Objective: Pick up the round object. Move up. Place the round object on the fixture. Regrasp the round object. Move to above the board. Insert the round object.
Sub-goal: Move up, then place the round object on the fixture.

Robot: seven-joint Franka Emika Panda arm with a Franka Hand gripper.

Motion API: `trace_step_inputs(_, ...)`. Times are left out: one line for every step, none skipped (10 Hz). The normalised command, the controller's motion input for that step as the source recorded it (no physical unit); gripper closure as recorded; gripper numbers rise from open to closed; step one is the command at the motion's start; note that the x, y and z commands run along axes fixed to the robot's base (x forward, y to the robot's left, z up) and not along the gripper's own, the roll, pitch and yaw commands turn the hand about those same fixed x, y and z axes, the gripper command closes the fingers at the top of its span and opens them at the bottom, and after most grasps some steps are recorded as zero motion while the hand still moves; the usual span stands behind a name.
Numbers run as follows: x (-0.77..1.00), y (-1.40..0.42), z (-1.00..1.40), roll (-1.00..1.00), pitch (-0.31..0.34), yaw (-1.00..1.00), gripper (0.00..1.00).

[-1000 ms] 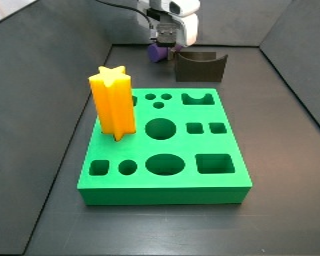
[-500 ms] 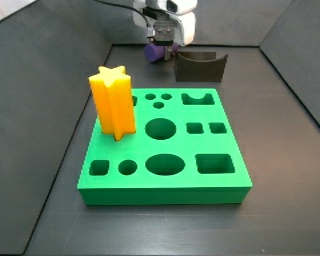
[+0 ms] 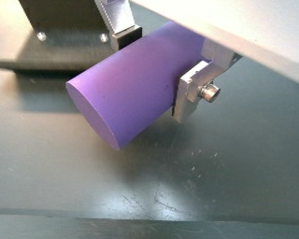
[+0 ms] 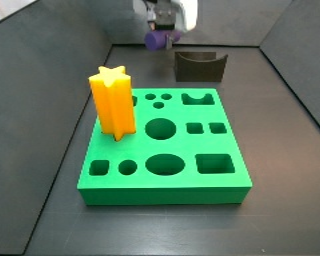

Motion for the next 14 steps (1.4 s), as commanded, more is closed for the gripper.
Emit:
trace_step_inputs(-0.02,0.00,0.24,0.05,0.060,-0.01,1.00)
trace_step_inputs(0.00,0.00,1.00,0.00,0.000,0.00,1.00)
trace_step_inputs(0.00,0.00,1.00,0.01,0.010,0.00,1.00)
trace_step_inputs(-0.01,0.00,1.00,0.02,0.021,-0.01,1.00)
trace_step_inputs(-0.02,0.00,1.00,0.03,0.029,-0.02,1.00)
trace_step_inputs(-0.02,0.00,1.00,0.05,0.036,-0.02,1.00)
trace_step_inputs(-0.02,0.00,1.00,0.06,0.043,-0.02,1.00)
trace_step_inputs(-0.03,0.00,1.00,0.07,0.051,-0.01,1.00)
trace_step_inputs(-0.03,0.00,0.91,0.08,0.057,0.00,1.00)
trace_step_inputs(-0.02,0.00,0.70,0.08,0.067,0.01,1.00)
trace_step_inputs(-0.02,0.00,0.60,0.08,0.071,0.01,1.00)
trace_step_inputs(-0.01,0.00,0.39,0.09,0.084,0.02,1.00)
trace_step_inputs(0.00,0.00,0.23,0.08,0.092,0.02,1.00)
trace_step_inputs(1.00,-0.68,-0.28,-0.01,0.086,1.00,1.00)
